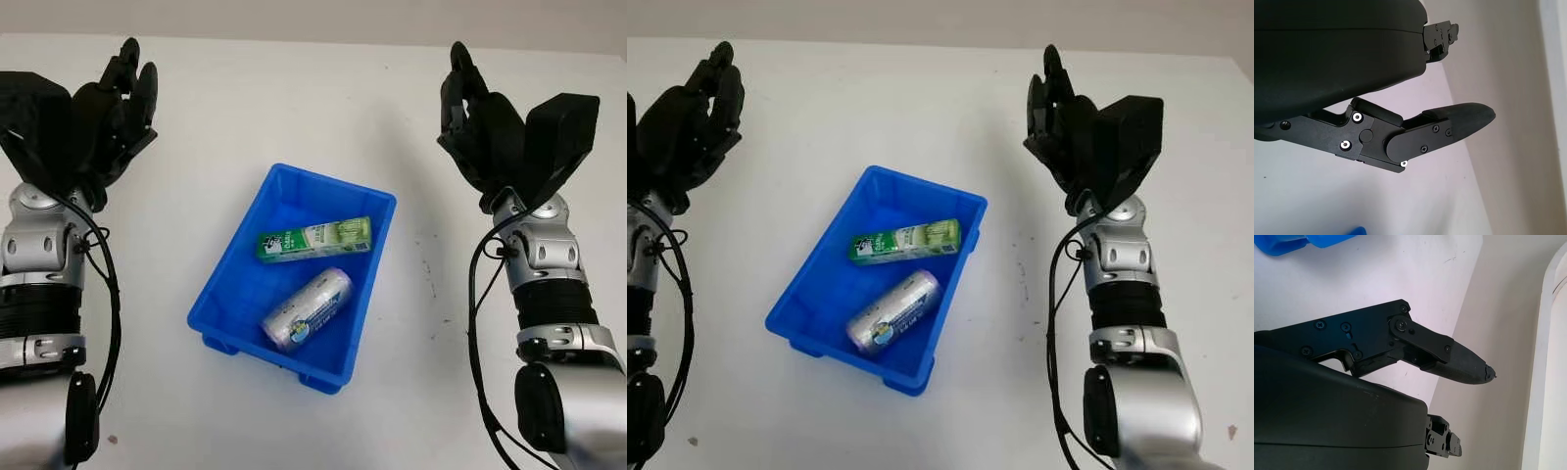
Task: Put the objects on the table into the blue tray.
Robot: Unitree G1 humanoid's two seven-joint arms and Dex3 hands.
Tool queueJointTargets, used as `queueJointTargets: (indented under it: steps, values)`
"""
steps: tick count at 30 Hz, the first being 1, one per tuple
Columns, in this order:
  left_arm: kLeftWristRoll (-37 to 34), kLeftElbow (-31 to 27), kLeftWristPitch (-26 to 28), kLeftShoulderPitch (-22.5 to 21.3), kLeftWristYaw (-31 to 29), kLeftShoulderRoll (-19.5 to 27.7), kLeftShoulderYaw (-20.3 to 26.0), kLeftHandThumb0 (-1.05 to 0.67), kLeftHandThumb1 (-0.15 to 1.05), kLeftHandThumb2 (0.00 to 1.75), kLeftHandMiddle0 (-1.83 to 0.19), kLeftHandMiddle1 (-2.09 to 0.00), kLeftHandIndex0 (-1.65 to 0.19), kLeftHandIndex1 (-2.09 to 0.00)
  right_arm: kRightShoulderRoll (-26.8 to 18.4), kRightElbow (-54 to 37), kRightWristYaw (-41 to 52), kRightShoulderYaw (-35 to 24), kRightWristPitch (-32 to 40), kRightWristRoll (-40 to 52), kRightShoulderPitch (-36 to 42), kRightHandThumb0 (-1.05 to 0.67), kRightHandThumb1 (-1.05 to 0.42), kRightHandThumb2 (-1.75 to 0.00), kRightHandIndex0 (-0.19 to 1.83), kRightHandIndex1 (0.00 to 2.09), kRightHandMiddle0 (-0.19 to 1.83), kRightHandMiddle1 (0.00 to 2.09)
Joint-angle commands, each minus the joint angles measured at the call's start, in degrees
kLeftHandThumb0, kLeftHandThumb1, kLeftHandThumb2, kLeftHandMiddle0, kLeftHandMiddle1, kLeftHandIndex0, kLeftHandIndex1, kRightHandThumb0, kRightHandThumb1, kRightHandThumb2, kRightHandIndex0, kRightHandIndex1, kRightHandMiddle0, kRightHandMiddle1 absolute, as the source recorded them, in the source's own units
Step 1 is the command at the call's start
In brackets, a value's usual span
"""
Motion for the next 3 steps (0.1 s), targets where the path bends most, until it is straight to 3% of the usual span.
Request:
queueJointTargets:
  steps: [1,3]
  values:
    - [-0.32,1.24,-1.05,-1.15,-0.38,-0.05,-0.25,-0.77,1.05,0.71,0.19,0.00,0.19,0.00,0.36,-1.65,0.13,-0.14,0.37,0.47,0.67,-0.75,-1.05,-0.83,-0.19,0.00,-0.19,0.00]
    - [-0.58,1.04,-0.74,-1.24,-0.32,-0.31,-0.31,-0.77,1.05,0.70,0.19,0.00,0.19,0.00,0.36,-1.66,0.34,-0.23,0.19,0.64,0.93,-0.75,-1.05,-0.83,-0.19,0.00,-0.19,0.00]
